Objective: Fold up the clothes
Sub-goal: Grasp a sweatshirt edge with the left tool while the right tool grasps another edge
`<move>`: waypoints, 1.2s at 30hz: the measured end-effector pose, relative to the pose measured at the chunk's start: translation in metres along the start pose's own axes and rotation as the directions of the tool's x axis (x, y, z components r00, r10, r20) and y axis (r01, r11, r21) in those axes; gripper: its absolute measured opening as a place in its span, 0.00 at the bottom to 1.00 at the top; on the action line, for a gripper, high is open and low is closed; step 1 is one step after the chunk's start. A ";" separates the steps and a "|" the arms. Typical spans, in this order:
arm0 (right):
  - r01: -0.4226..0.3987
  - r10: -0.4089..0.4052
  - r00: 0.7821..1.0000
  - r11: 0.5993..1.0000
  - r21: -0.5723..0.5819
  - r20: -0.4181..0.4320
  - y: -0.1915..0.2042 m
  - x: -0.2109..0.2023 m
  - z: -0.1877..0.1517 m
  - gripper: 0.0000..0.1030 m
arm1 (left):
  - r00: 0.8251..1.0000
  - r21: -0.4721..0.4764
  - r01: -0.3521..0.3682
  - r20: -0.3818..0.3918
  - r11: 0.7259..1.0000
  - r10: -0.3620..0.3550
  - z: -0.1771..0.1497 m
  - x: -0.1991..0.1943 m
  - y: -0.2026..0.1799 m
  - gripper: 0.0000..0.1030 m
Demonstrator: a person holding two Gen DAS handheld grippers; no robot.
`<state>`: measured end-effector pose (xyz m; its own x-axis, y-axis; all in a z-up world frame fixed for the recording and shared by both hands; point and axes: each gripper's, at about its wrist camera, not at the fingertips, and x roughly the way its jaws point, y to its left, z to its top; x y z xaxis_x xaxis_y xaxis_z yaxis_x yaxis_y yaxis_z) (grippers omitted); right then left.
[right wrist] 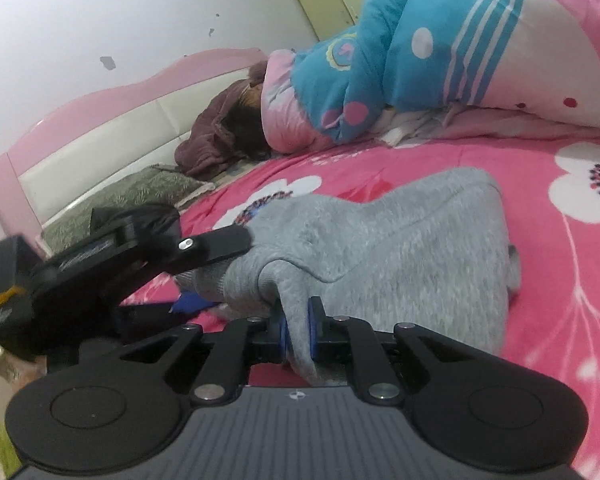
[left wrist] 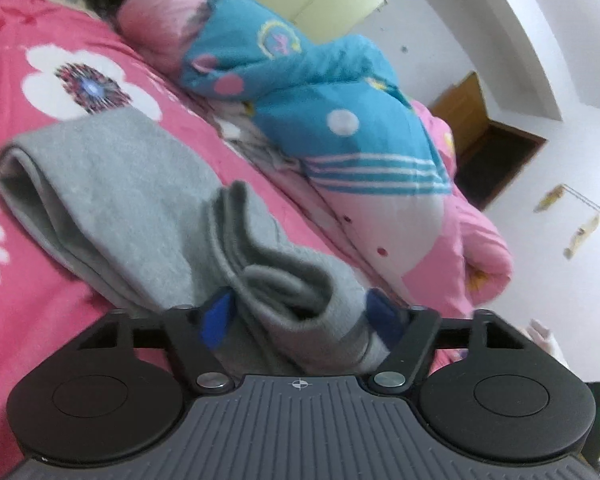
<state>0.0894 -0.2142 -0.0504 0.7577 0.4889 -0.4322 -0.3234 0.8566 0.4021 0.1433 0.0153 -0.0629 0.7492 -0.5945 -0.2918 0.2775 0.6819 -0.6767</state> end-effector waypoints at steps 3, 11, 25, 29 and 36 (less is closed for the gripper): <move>0.015 -0.015 1.000 1.000 0.011 -0.009 -0.001 -0.011 -0.011 0.10 | 0.999 0.095 -0.035 0.014 0.995 0.034 -0.008 -0.004 -0.010 0.39; 0.132 -0.132 0.991 0.991 0.021 -0.023 -0.013 -0.050 0.013 0.30 | 0.994 0.375 -0.106 0.062 0.921 0.089 -0.029 -0.013 -0.035 0.28; 0.111 -0.113 0.991 0.993 -0.026 -0.074 0.019 0.050 0.096 0.67 | 0.995 0.662 -0.100 0.076 0.742 0.066 -0.065 -0.017 -0.061 0.27; 0.104 -0.101 0.991 0.994 0.028 -0.089 0.012 0.052 0.087 0.16 | 0.995 0.656 -0.100 0.056 0.748 0.083 -0.064 -0.014 -0.058 0.28; 0.214 -0.214 0.977 0.976 0.026 -0.011 0.000 -0.010 0.070 0.05 | 0.999 0.532 0.013 -0.033 0.847 0.005 -0.047 -0.024 -0.046 0.51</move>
<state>0.1213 -0.2309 0.0101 0.8032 0.2960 -0.5170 -0.1388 0.9369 0.3208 0.0842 -0.0224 -0.0569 0.7307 -0.6046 -0.3171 0.5647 0.7962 -0.2169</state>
